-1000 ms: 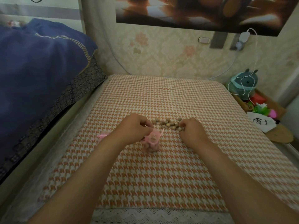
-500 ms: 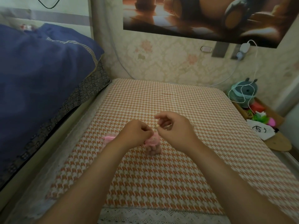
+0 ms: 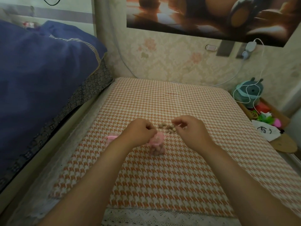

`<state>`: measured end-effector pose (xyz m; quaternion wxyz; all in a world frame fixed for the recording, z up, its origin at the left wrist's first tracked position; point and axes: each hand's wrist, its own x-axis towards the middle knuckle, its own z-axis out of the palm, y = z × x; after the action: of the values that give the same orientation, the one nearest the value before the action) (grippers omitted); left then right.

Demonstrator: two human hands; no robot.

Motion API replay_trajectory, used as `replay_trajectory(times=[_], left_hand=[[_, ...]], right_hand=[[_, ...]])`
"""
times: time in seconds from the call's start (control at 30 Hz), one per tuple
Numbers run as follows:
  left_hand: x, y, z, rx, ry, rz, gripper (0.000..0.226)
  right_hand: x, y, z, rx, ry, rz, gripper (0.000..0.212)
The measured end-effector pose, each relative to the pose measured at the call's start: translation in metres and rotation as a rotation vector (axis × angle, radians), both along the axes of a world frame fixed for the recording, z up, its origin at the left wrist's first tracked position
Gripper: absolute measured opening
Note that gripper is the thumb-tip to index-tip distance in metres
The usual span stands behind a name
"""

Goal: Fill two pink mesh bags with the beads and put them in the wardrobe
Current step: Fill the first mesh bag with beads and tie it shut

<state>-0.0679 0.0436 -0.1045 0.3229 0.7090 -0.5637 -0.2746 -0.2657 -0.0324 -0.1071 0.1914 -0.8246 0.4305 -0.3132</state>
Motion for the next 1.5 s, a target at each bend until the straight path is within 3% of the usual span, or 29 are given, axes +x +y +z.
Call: replay_trajectory(times=[0.23, 0.33, 0.47, 0.63, 0.87, 0.97, 1.2, 1.33, 1.5], left_hand=[[-0.005, -0.007, 0.0, -0.015, -0.03, -0.004, 0.017], [-0.006, -0.009, -0.003, -0.026, -0.029, -0.002, 0.018], [-0.01, -0.011, -0.005, -0.036, -0.033, -0.021, 0.018], [-0.01, -0.01, -0.005, -0.049, -0.003, -0.033, 0.011], [-0.008, -0.003, -0.006, -0.057, -0.048, -0.065, 0.009], [-0.008, 0.0, -0.004, -0.055, -0.071, -0.071, 0.009], [-0.005, 0.003, -0.003, -0.054, -0.056, -0.037, 0.015], [-0.004, 0.005, -0.003, -0.059, -0.077, -0.043, 0.033], [-0.002, 0.007, -0.003, -0.059, -0.046, -0.052, 0.029]], right_hand=[[-0.031, -0.031, -0.044, 0.064, 0.388, -0.16, 0.031], [-0.031, -0.04, -0.054, 0.113, 0.345, -0.185, 0.034], [-0.027, -0.046, -0.058, 0.107, 0.262, -0.246, 0.019], [-0.028, -0.046, -0.056, 0.099, 0.223, -0.288, 0.027], [-0.029, -0.046, -0.052, 0.157, 0.265, -0.415, 0.011], [-0.026, -0.037, -0.043, 0.15, 0.21, -0.36, 0.013], [0.014, 0.017, 0.011, 0.14, -0.207, -0.007, 0.008], [0.025, 0.039, 0.014, 0.06, -0.109, 0.171, 0.008], [0.024, 0.036, 0.005, -0.064, 0.098, 0.203, 0.011]])
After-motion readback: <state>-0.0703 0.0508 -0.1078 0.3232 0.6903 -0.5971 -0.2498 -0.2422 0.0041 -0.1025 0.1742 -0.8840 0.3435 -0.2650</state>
